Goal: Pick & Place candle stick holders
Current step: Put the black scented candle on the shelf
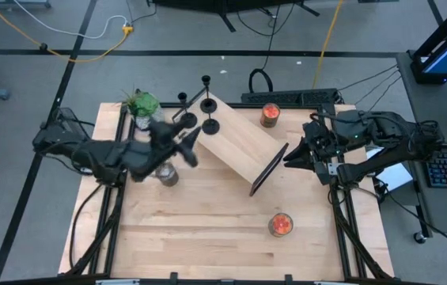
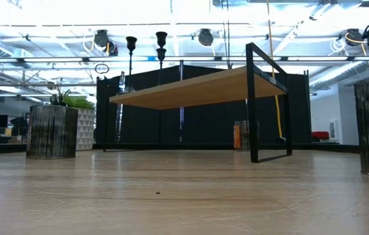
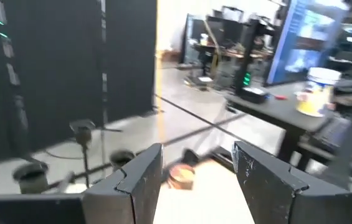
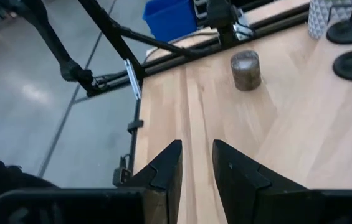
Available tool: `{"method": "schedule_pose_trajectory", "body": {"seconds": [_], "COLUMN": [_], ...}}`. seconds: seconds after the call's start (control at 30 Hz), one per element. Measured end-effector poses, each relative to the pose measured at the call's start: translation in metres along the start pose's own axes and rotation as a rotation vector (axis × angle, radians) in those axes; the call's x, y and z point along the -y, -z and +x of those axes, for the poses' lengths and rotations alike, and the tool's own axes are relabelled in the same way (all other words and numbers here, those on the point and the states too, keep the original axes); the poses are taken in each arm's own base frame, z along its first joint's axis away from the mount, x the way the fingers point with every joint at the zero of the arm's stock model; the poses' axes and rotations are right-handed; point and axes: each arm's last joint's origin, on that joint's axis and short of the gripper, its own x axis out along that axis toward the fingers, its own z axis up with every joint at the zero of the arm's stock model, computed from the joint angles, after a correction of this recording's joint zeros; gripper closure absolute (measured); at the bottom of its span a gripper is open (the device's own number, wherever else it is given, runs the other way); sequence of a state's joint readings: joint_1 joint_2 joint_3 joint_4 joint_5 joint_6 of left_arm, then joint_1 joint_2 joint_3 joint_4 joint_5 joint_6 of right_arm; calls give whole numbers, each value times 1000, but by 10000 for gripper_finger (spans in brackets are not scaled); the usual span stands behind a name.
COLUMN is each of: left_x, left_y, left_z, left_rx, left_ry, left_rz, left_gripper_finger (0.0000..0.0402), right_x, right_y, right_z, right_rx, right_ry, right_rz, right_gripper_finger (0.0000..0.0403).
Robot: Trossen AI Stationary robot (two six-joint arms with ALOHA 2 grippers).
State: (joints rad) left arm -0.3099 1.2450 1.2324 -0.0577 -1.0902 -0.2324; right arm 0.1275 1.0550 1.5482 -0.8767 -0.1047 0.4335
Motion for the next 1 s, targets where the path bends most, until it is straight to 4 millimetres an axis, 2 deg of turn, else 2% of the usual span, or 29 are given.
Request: {"method": "schedule_pose_trajectory", "body": {"seconds": [0.2, 0.37, 0.57, 0.73, 0.87, 1.0], "left_x": [4, -1, -16, -33, -48, -60], "left_y": [9, 29, 53, 66, 71, 72], "left_z": [-40, -58, -65, -68, -73, -76], "left_rx": [-100, -250, -558, -789, -893, -910], "left_ry": [115, 132, 103, -3, -124, -229], "left_rz": [-94, -185, -245, -233, -176, -140], "left_gripper_finger": [199, 199, 199, 200, 199, 199], "right_x": [-3, -4, -3, -4, -2, 1], "right_y": [8, 24, 50, 73, 93, 111], "right_z": [4, 19, 45, 56, 60, 62], "right_rx": [-51, -127, -199, -263, -328, -380], "right_ry": [-9, -21, -37, -39, -13, 15], "right_rz": [-13, 8, 74, 178, 297, 391], "right_gripper_finger": [319, 319, 319, 319, 319, 319]}}
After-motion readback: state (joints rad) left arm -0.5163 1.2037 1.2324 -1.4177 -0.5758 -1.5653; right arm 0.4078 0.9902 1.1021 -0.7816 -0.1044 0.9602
